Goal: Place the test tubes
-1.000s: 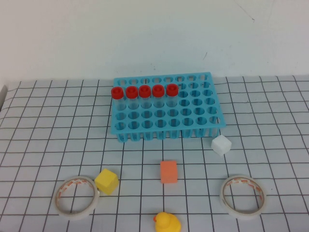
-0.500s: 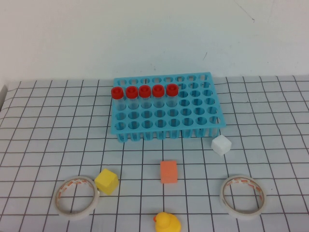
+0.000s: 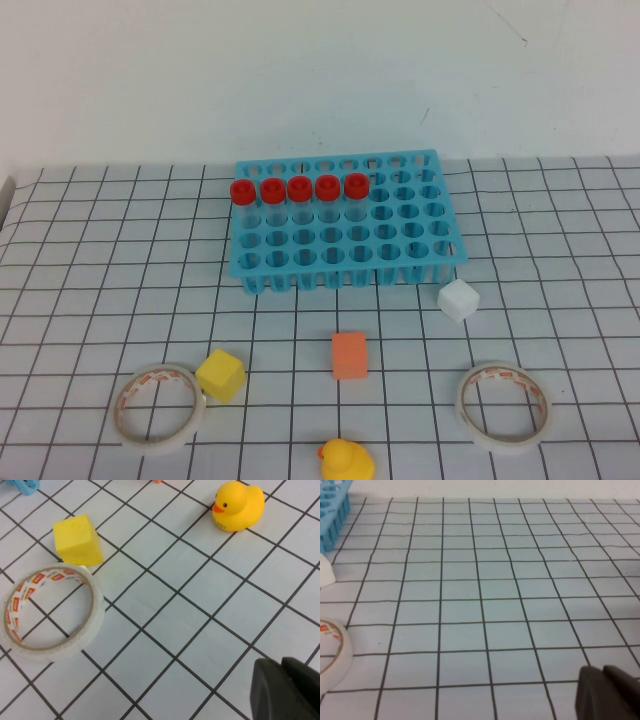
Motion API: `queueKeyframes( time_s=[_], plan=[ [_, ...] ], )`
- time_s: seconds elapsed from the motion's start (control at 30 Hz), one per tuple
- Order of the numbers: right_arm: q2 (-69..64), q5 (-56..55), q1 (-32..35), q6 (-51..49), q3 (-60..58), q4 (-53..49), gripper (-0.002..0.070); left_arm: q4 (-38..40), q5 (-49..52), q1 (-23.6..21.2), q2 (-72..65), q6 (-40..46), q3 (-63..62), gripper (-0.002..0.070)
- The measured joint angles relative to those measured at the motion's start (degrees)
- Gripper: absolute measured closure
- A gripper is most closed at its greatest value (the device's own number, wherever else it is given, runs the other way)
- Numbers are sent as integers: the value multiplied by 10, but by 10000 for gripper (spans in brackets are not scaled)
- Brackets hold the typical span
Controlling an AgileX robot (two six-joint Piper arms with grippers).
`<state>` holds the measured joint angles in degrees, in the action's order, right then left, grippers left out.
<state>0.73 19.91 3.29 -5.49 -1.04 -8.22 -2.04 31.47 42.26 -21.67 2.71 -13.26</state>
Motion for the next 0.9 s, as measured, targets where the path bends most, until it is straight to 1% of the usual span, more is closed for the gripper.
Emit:
queueKeyframes(
  time_s=[0.13, 0.2, 0.23, 0.27, 0.37, 0.43, 0.53, 0.63, 0.7, 0.73, 0.8, 0.9],
  plan=[
    [0, 0, 0, 0, 0, 0, 678, -19, -7, -3, 4, 0, 4, 669],
    [0, 0, 0, 0, 0, 0, 678, -34, -21, -22, 15, -3, 5, 669],
    [0, 0, 0, 0, 0, 0, 678, -38, -34, -40, 23, -7, 5, 669],
    [0, 0, 0, 0, 0, 0, 678, -42, -60, -84, 45, -16, 5, 669],
    [0, 0, 0, 0, 0, 0, 678, -47, -85, -169, 90, -17, 5, 669],
    [0, 0, 0, 0, 0, 0, 678, -50, -91, -239, 128, -18, 10, 669],
    [0, 0, 0, 0, 0, 0, 678, -51, -103, -326, 172, -18, 31, 669],
    [0, 0, 0, 0, 0, 0, 678, -37, -133, -400, 213, -18, 63, 669],
    [0, 0, 0, 0, 0, 0, 678, -22, -162, -436, 221, -18, 86, 669],
    [0, 0, 0, 0, 0, 0, 678, -15, -193, -458, 222, -18, 104, 671],
    [0, 0, 0, 0, 0, 0, 678, -10, -208, -464, 222, -18, 119, 674],
    [0, 0, 0, 0, 0, 0, 678, -8, -217, -458, 223, -17, 137, 675]
  ],
)
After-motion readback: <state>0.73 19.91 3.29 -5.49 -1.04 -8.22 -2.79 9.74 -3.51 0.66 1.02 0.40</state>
